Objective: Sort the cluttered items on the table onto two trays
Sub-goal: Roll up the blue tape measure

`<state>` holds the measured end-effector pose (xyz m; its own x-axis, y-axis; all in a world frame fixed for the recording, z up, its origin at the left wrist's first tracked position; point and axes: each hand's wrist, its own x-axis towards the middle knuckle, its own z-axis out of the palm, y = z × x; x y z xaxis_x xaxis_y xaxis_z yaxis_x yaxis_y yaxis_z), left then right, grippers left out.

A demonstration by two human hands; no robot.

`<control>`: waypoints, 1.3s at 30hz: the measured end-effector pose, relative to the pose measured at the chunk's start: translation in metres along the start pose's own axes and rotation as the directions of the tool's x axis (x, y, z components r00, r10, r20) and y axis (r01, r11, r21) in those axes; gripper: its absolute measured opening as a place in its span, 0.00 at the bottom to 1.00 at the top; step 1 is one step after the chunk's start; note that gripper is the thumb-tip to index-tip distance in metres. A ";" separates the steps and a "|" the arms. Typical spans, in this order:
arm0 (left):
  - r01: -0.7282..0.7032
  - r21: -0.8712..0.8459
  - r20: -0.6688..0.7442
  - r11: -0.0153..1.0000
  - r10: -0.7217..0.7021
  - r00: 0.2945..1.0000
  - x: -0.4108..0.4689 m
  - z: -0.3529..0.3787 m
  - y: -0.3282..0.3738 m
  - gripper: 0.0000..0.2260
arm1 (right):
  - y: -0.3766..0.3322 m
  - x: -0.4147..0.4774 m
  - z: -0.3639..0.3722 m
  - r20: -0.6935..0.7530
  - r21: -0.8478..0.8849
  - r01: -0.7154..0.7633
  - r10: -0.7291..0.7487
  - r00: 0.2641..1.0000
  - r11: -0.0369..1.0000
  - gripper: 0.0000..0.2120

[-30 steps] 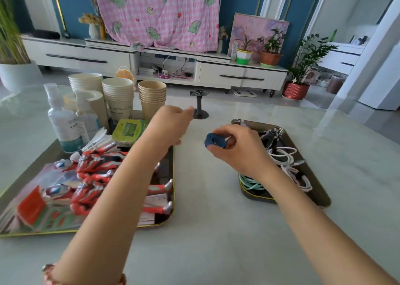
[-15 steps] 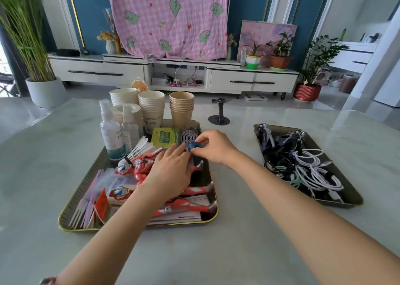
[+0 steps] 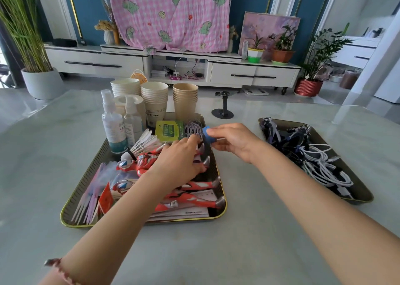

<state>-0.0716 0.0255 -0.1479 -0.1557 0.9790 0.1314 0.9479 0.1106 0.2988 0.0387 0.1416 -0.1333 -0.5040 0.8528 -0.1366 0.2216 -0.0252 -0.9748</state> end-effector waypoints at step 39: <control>-0.002 0.157 0.252 0.988 -0.038 0.967 -0.023 -0.005 -0.003 0.31 | 0.017 0.010 0.027 0.225 -0.873 0.335 -0.318 0.921 0.355 0.19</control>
<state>-0.0721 0.0021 -0.1467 -0.1169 0.9856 -0.1223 0.9801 0.1343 0.1461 0.0149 0.1352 -0.1562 -0.7225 0.6762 0.1441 0.6381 0.7324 -0.2375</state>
